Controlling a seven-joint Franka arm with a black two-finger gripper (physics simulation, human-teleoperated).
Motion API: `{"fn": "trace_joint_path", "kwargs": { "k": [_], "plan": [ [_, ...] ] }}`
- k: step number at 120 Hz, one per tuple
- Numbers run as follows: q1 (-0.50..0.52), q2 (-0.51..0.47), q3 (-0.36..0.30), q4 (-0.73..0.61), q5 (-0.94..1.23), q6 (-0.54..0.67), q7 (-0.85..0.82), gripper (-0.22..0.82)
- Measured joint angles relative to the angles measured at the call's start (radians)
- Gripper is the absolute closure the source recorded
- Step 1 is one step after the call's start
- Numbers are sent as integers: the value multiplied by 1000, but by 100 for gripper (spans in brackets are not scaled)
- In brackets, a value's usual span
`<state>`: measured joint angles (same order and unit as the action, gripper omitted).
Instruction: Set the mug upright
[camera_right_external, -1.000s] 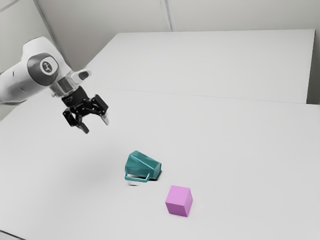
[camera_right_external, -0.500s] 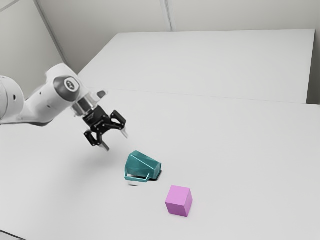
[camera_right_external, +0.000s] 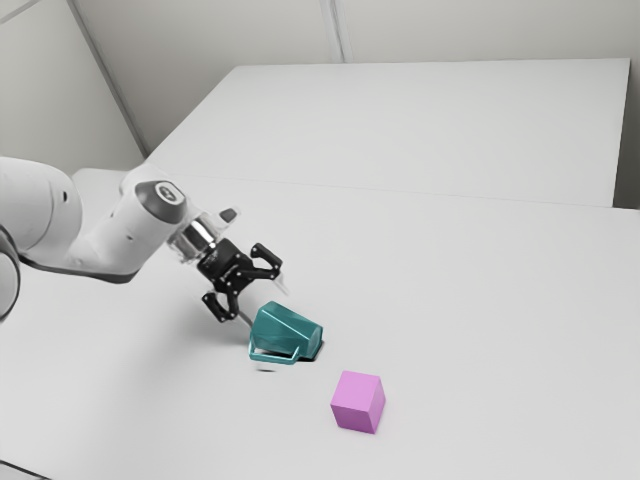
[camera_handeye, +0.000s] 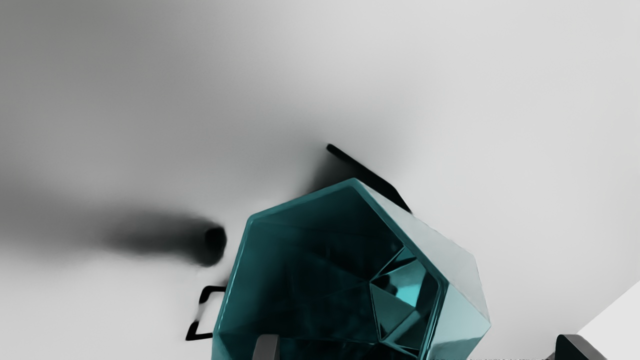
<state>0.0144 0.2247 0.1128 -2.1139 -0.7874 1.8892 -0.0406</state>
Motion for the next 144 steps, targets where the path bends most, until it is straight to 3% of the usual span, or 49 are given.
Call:
{"fn": "trace_joint_path", "kwargs": {
  "k": [29, 52, 76, 125, 144],
  "plan": [
    [-7, 20, -23, 3, -38, 0, -6, 1],
    [-15, 14, -25, 13, -22, -2, -12, 49],
    [-21, 0, -45, 44, -16, -2, -18, 69],
    [-24, -3, -72, 61, 11, 9, -48, 78],
    [-37, -81, -96, 58, 160, 51, -60, 78]
  ]
}}
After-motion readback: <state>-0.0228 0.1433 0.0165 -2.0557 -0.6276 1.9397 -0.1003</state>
